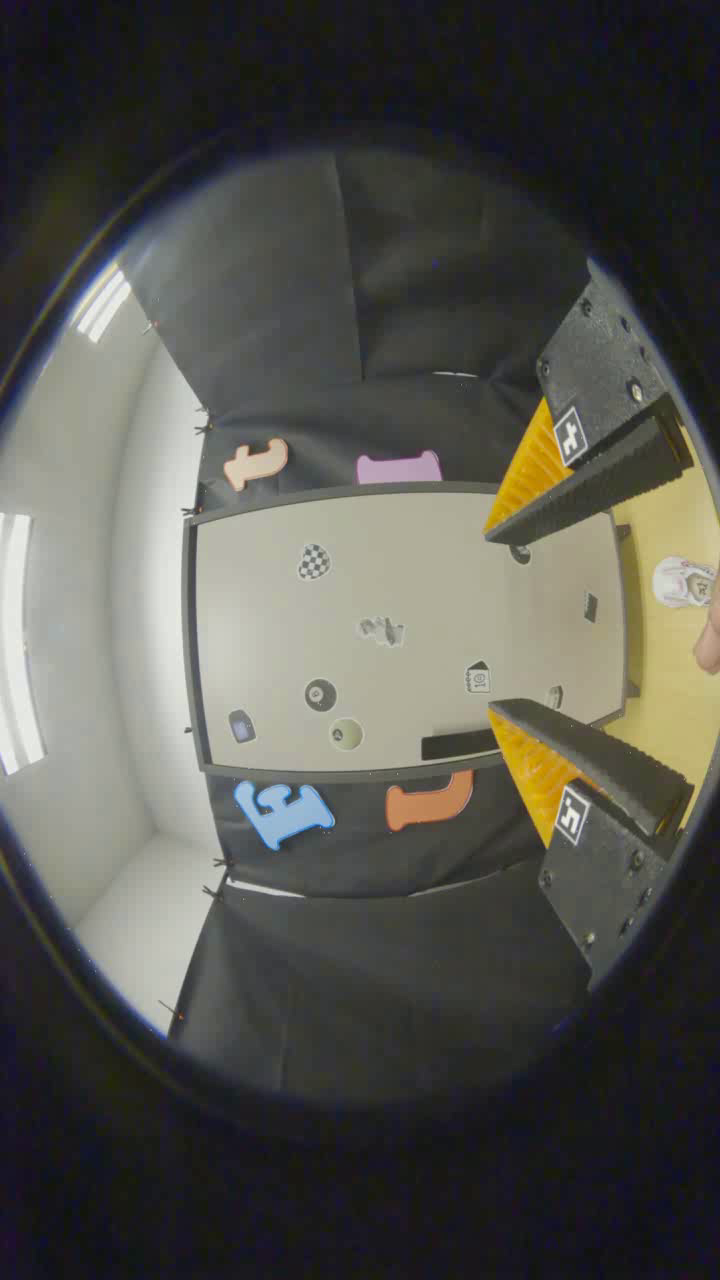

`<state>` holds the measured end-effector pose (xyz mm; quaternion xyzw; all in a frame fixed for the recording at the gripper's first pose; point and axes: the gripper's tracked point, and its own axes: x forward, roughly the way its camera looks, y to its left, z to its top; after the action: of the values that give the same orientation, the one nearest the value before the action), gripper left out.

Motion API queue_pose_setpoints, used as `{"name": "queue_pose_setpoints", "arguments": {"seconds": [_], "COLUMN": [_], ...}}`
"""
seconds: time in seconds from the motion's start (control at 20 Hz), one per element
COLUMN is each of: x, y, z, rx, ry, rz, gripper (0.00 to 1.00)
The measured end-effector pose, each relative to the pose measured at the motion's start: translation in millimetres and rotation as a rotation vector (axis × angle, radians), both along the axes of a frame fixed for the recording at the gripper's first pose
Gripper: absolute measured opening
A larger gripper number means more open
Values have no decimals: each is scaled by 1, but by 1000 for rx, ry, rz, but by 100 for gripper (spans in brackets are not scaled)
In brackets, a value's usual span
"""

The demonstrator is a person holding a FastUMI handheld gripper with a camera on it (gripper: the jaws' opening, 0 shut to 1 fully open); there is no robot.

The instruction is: Open the shoe cabinet door, grab the shoes and put them into the shoe cabinet, then close the shoe cabinet door.

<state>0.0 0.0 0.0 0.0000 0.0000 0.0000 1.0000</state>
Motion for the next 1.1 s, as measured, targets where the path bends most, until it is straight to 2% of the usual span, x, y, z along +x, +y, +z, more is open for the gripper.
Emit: {"name": "queue_pose_setpoints", "arguments": {"seconds": [0.25,0.75,1.1], "x": [5,24,75], "y": [0,8,60], "z": [-3,-6,-28], "rx": [13,-40,-40], "ry": [-6,-41,-3], "rz": [14,26,119], "gripper": [100,100,100]}}
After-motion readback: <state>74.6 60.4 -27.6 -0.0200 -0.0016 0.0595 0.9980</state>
